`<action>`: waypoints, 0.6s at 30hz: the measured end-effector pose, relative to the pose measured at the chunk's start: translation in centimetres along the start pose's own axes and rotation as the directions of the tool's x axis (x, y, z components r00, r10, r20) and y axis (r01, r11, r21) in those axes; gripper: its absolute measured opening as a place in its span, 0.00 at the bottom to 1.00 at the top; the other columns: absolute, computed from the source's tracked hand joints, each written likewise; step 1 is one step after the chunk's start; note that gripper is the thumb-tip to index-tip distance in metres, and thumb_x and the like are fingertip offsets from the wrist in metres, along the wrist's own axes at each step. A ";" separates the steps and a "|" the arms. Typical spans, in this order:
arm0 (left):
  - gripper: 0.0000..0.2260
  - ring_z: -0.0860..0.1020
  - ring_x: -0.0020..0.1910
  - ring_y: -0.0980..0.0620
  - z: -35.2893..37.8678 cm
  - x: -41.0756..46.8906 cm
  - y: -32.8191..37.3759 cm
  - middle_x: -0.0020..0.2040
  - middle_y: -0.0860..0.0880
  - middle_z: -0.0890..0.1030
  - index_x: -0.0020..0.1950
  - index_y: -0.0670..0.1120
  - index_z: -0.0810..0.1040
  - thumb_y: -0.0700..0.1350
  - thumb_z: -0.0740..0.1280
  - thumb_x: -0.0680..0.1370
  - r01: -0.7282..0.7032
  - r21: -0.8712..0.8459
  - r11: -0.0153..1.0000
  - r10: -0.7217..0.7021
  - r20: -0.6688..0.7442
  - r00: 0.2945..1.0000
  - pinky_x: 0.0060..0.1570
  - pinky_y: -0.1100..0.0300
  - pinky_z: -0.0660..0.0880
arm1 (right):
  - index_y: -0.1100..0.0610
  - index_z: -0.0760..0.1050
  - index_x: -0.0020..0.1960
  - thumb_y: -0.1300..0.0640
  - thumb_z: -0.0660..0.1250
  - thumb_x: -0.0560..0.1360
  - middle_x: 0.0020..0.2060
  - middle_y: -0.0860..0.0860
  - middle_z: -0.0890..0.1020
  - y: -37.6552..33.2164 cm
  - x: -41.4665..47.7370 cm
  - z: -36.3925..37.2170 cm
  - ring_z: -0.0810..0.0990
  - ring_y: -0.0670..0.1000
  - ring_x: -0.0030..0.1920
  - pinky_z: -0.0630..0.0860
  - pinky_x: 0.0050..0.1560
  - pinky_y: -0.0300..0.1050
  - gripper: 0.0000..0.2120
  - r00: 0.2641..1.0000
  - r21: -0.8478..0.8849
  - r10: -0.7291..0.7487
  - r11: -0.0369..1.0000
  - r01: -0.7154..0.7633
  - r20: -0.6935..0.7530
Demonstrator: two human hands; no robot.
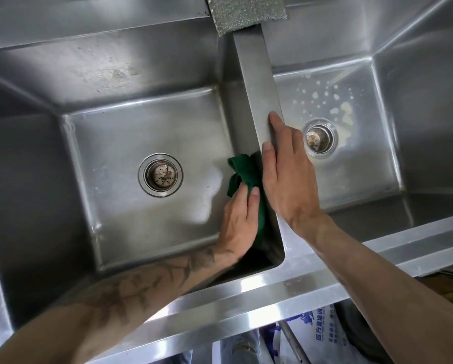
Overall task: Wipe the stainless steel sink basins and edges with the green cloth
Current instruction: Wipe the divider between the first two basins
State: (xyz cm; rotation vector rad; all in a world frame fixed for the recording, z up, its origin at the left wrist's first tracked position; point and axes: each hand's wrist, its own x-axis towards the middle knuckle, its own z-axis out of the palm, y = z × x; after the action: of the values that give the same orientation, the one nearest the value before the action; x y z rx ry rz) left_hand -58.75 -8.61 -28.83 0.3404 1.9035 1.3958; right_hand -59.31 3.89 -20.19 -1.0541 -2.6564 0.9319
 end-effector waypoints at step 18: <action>0.18 0.79 0.45 0.46 -5.0 0.5 -6.1 0.47 0.44 0.82 0.48 0.44 0.76 0.54 0.58 0.88 -0.236 0.520 0.821 -0.092 0.528 0.844 0.53 0.49 0.75 | 0.55 0.62 0.81 0.54 0.55 0.87 0.69 0.55 0.73 0.3 -0.1 0.2 0.75 0.56 0.66 0.75 0.66 0.56 0.23 0.998 0.008 -0.055 0.998 0.056 -0.028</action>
State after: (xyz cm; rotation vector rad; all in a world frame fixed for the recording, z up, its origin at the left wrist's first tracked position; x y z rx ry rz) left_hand -61.33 -14.15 -33.85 1.0005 1.7835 0.6203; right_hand -59.19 3.87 -20.52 -0.9788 -2.6422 0.9107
